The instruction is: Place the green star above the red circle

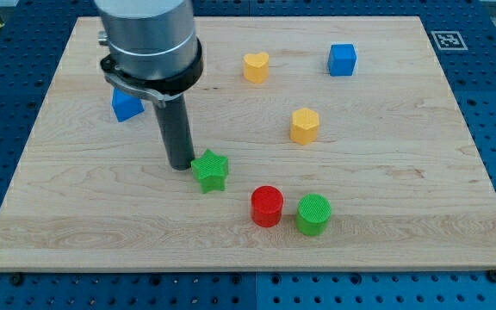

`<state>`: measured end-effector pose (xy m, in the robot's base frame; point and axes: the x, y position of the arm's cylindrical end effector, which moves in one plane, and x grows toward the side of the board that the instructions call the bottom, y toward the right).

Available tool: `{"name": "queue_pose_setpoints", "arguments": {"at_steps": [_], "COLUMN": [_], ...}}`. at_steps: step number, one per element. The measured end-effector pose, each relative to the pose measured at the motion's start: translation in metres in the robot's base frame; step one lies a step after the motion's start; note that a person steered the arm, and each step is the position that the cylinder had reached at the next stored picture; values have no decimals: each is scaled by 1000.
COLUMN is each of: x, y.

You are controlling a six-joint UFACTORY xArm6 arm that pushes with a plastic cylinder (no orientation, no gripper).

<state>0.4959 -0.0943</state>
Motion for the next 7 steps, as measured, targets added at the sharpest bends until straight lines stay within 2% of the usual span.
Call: {"name": "queue_pose_setpoints", "arguments": {"at_steps": [2,4,6,7], "x": [12,12,-11,-8], "y": [3,56,67,86]}}
